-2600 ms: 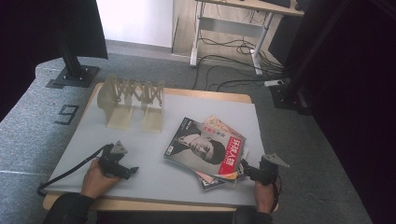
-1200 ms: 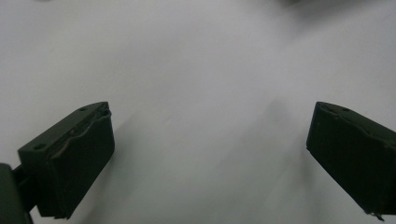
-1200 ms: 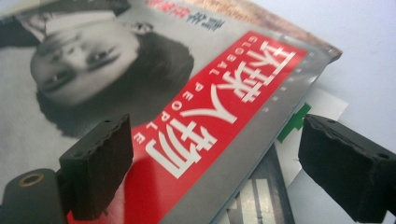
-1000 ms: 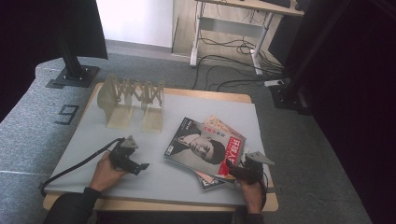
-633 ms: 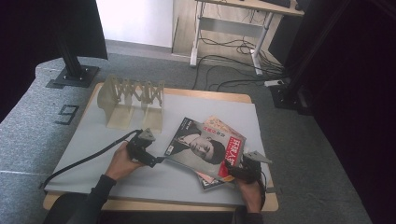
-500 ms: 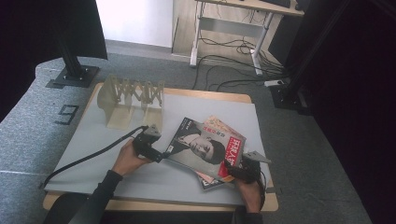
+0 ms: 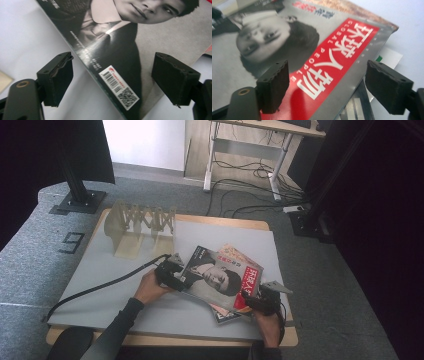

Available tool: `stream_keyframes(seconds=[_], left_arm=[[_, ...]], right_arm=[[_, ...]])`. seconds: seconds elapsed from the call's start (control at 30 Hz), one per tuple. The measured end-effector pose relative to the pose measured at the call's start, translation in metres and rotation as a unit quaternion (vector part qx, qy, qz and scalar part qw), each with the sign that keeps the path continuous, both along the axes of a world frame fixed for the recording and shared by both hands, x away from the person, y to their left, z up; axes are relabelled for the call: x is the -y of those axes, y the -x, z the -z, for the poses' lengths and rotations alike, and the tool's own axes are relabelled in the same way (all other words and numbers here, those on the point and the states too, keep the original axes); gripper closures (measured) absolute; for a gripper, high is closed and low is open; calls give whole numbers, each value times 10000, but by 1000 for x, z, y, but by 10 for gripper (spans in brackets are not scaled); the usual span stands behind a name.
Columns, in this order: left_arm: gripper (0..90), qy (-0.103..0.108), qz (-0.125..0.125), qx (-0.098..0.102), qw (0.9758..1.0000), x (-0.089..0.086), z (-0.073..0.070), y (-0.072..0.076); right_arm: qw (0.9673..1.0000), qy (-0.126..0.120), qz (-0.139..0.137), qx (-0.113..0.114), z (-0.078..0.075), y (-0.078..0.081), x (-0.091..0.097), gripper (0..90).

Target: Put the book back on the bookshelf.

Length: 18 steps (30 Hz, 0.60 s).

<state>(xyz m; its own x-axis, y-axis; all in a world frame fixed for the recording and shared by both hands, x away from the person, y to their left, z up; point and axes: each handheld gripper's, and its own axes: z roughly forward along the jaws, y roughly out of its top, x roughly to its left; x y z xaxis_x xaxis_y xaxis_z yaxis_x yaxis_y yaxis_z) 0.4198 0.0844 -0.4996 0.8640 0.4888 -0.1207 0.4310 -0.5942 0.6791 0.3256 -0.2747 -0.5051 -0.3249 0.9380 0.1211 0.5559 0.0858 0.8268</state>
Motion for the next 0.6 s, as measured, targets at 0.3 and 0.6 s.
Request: stream_keyframes(seconds=[0.3, 0.6], left_arm=[[221, -97, 42, 111, 9999, 3, 1, 8], [221, -191, -17, 99, 9998, 5, 2, 17]], right_arm=[[9996, 241, 28, -138, 5, -6, 0, 286], [9998, 56, -69, -205, 6, -10, 7, 311]])
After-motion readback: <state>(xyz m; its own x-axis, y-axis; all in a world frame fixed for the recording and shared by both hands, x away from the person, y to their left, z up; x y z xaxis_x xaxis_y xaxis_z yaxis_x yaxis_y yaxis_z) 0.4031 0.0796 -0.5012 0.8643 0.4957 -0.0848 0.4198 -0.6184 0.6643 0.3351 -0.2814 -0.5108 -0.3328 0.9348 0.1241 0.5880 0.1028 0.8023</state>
